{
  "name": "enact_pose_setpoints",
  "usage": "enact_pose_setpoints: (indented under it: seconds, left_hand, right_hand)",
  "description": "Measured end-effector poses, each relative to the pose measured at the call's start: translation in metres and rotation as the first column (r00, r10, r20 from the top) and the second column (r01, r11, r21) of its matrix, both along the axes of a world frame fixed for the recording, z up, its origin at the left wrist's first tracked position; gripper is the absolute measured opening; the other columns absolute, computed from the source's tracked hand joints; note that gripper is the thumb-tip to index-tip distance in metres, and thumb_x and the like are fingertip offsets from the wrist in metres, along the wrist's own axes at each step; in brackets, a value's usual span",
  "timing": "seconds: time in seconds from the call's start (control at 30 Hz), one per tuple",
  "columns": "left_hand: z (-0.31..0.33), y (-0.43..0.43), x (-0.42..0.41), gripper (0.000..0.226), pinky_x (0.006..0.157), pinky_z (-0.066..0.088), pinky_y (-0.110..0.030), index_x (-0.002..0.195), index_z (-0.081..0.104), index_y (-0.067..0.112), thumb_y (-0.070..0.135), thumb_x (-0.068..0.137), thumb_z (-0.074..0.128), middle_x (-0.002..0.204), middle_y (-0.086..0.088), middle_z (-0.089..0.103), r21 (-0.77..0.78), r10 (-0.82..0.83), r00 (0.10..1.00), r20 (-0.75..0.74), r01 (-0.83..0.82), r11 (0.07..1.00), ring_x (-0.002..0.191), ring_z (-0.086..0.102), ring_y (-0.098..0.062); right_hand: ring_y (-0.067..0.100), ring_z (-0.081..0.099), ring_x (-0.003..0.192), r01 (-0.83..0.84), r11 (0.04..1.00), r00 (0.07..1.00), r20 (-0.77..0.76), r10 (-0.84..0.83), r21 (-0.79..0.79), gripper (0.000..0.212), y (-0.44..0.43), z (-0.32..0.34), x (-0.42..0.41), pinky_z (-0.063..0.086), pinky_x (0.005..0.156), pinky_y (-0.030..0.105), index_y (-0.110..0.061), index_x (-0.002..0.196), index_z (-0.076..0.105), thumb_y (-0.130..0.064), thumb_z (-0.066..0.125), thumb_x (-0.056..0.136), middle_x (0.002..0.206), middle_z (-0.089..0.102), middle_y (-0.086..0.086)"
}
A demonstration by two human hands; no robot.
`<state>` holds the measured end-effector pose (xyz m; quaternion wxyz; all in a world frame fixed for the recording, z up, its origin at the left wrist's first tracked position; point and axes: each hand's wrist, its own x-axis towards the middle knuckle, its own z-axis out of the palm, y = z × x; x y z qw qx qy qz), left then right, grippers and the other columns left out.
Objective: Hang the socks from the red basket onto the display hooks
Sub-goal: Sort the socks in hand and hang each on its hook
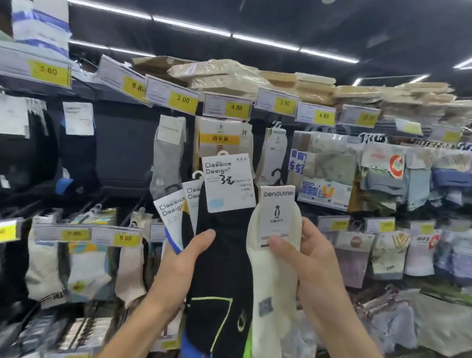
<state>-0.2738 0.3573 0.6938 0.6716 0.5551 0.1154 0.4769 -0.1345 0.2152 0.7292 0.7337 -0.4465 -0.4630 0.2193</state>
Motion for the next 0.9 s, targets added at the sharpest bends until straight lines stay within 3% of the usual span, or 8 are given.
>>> enact_pose_setpoints:
  seconds: [0.17, 0.27, 0.4, 0.5, 0.57, 0.63, 0.9]
  left_hand:
    - [0.006, 0.042, 0.01, 0.048, 0.079, 0.059, -0.025, 0.116, 0.074, 0.027, 0.037, 0.069, 0.077, 0.117, -0.001, 0.075, 0.031, -0.035, 0.999, -0.002, 0.035, 0.999, 0.108, 0.072, -0.02]
    - [0.008, 0.064, 0.005, 0.033, 0.072, 0.058, -0.018, 0.11, 0.076, 0.032, 0.027, 0.078, 0.068, 0.112, 0.003, 0.077, 0.053, -0.017, 1.0, 0.016, 0.016, 0.998, 0.101, 0.074, -0.014]
    - [0.004, 0.092, -0.01, 0.045, 0.071, 0.059, -0.02, 0.119, 0.07, 0.018, 0.025, 0.075, 0.074, 0.11, -0.001, 0.077, 0.024, 0.025, 1.0, 0.009, -0.026, 0.999, 0.1, 0.074, -0.018]
    - [0.003, 0.109, -0.024, 0.053, 0.07, 0.059, -0.022, 0.121, 0.069, 0.013, 0.026, 0.071, 0.08, 0.109, -0.005, 0.078, -0.008, 0.023, 1.0, -0.002, -0.023, 1.0, 0.098, 0.075, -0.021]
    - [0.002, 0.118, -0.03, 0.046, 0.071, 0.059, -0.024, 0.118, 0.071, 0.015, 0.021, 0.073, 0.08, 0.11, -0.007, 0.077, -0.014, 0.022, 1.0, -0.001, -0.022, 1.0, 0.099, 0.075, -0.024]
    - [0.003, 0.125, -0.033, 0.037, 0.072, 0.06, -0.026, 0.111, 0.075, 0.02, 0.026, 0.075, 0.074, 0.111, -0.008, 0.077, -0.015, 0.021, 1.0, 0.006, -0.021, 1.0, 0.099, 0.075, -0.025]
    - [0.016, 0.123, -0.004, 0.043, 0.075, 0.06, -0.028, 0.11, 0.076, 0.029, 0.038, 0.068, 0.076, 0.113, -0.005, 0.077, 0.025, -0.008, 0.999, 0.048, 0.007, 1.0, 0.102, 0.074, -0.026]
  right_hand:
    - [0.027, 0.073, 0.095, 0.033, 0.999, 0.999, 0.007, -0.033, -0.004, 0.029, 0.051, -0.002, 0.007, 0.059, 0.074, 0.033, -0.027, 0.109, 0.07, -0.023, 0.073, 0.081, 0.11, 0.074, 0.008]
    - [0.026, 0.073, 0.093, 0.083, 0.997, 0.997, 0.008, -0.083, -0.008, 0.026, 0.08, -0.002, 0.008, 0.059, 0.074, 0.035, -0.031, 0.105, 0.071, -0.023, 0.074, 0.08, 0.108, 0.076, 0.005]
    - [0.022, 0.073, 0.095, 0.091, 0.996, 0.995, 0.048, -0.091, -0.001, 0.026, 0.11, -0.003, 0.002, 0.061, 0.078, 0.036, -0.036, 0.107, 0.071, -0.032, 0.073, 0.081, 0.108, 0.075, 0.0]
    - [0.021, 0.074, 0.094, 0.081, 0.996, 0.996, 0.046, -0.082, 0.024, 0.032, 0.128, -0.007, -0.004, 0.061, 0.072, 0.031, -0.035, 0.11, 0.071, -0.035, 0.077, 0.079, 0.109, 0.075, 0.0]
    - [0.023, 0.074, 0.093, 0.055, 0.998, 0.997, 0.055, -0.055, 0.009, 0.033, 0.136, -0.01, -0.006, 0.06, 0.071, 0.031, -0.034, 0.112, 0.07, -0.036, 0.074, 0.079, 0.11, 0.075, 0.001]
    - [0.027, 0.074, 0.091, 0.041, 0.999, 0.996, 0.08, -0.04, -0.008, 0.038, 0.143, -0.01, -0.007, 0.06, 0.073, 0.04, -0.033, 0.113, 0.07, -0.041, 0.075, 0.076, 0.109, 0.075, 0.003]
    - [0.025, 0.073, 0.096, 0.052, 0.999, 0.992, 0.115, -0.053, 0.013, 0.032, 0.15, 0.0, 0.013, 0.059, 0.082, 0.044, -0.031, 0.11, 0.071, -0.039, 0.073, 0.079, 0.109, 0.075, 0.003]
